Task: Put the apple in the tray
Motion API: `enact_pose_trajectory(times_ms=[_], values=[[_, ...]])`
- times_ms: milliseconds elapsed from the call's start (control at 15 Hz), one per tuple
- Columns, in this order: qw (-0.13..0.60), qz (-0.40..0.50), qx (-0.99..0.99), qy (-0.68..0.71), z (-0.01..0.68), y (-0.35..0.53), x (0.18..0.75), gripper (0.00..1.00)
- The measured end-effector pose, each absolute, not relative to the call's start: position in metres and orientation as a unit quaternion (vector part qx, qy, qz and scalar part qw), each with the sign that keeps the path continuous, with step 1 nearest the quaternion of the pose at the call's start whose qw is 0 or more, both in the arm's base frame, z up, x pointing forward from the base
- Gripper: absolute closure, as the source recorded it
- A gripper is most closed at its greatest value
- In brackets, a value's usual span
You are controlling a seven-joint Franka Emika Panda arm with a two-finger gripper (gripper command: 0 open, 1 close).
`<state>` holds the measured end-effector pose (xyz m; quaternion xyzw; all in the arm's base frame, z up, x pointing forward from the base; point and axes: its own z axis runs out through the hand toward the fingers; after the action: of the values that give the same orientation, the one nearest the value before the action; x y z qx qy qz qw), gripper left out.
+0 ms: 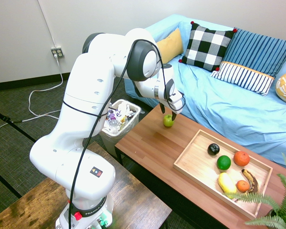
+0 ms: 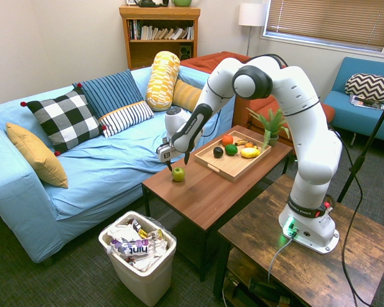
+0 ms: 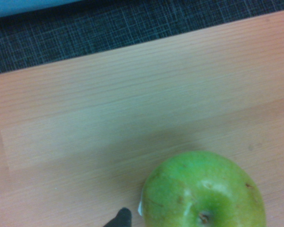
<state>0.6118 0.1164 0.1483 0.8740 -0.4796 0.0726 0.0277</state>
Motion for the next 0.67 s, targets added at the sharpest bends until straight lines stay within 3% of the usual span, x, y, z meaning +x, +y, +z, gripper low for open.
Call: enact_pose_trajectory(times_ms=[467,533,667], values=[[0.041,0.061,0.872,-0.485,0.115,0.114,0.621,0.00],[0.043,0.057,0.872,-0.484,0.111,0.115,0.620,1.00],[0.045,0.052,0.874,-0.482,0.105,0.116,0.621,1.00]])
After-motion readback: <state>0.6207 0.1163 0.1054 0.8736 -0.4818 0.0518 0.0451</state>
